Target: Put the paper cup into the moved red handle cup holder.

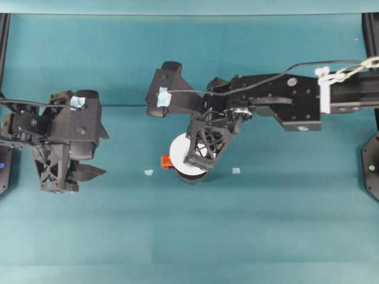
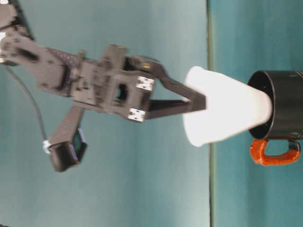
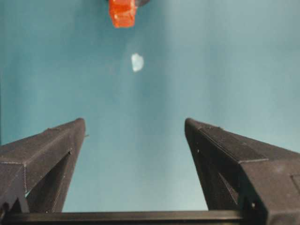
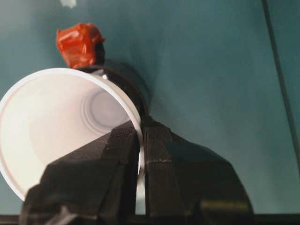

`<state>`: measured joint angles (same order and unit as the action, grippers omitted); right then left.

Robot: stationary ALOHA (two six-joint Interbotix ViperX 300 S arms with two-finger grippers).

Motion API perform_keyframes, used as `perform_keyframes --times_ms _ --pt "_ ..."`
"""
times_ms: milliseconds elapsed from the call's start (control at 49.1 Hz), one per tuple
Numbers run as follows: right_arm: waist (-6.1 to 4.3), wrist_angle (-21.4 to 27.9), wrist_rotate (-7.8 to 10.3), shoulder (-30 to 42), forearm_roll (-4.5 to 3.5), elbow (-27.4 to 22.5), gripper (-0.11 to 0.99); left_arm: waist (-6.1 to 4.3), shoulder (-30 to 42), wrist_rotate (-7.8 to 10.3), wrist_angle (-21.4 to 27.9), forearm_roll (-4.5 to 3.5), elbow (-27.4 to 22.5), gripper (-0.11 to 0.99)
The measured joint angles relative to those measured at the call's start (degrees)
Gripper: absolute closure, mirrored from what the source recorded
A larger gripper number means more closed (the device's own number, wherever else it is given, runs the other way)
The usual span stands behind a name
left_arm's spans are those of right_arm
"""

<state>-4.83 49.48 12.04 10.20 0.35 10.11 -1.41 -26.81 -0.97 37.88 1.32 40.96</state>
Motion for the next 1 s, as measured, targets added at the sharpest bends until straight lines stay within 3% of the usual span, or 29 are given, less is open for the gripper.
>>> perform_keyframes --times_ms 285,774,998 --pt "0.18 -2.46 0.09 1.41 0.0 2.64 0.97 0.0 0.0 0.26 0.0 0.0 0.0 -0.05" --pt "0.26 -4.13 0.0 1.67 0.0 2.9 0.96 0.35 0.0 0.26 -0.09 0.0 0.0 -0.05" --pt "0.35 -4.57 0.0 1.76 0.62 3.52 0.89 0.44 0.0 0.26 -0.18 0.0 0.0 -0.05"
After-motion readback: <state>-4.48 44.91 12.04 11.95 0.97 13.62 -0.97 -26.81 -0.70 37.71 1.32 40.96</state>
